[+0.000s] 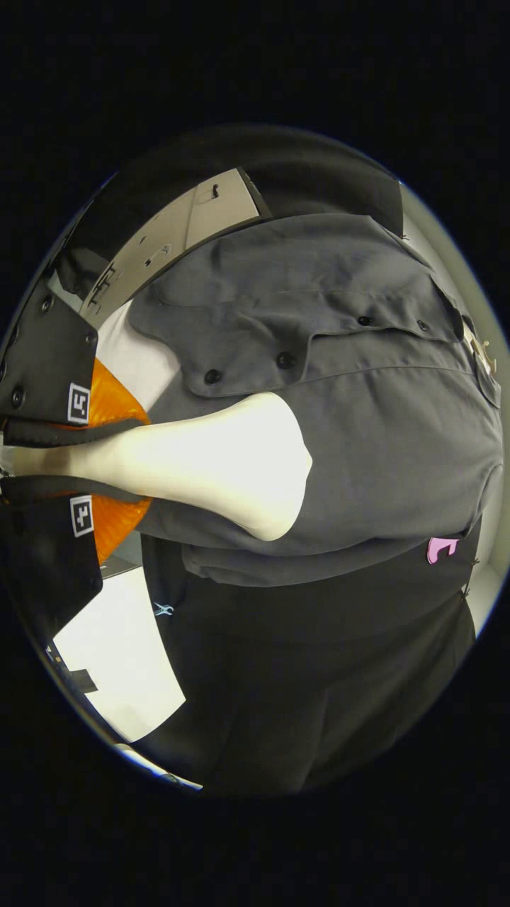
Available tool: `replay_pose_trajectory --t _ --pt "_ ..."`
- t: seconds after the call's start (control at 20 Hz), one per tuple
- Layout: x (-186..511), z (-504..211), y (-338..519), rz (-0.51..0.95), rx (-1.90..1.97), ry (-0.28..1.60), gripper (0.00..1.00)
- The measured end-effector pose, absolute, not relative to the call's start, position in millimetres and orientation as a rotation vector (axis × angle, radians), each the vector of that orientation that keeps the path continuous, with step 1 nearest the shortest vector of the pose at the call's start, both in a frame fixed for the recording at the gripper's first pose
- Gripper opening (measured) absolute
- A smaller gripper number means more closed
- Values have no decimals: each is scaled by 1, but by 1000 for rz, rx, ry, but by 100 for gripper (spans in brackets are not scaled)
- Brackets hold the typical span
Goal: Iron the clothes twice with a garment steamer, once on the left side and once on the right side.
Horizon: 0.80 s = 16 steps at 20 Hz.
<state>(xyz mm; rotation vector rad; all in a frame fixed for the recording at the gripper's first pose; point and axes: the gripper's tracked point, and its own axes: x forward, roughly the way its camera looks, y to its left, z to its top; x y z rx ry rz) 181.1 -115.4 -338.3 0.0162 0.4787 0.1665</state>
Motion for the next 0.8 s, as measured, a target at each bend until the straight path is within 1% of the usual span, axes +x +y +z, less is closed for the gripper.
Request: replay_pose_trajectory --t 0.25,0.4,0.5,0.8 --pt "156 -378 -119 124 51 545 23" --pt "141 -377 -123 77 71 540 23" --pt "128 -360 -121 38 99 512 23" --pt "103 -286 -94 34 87 466 23"
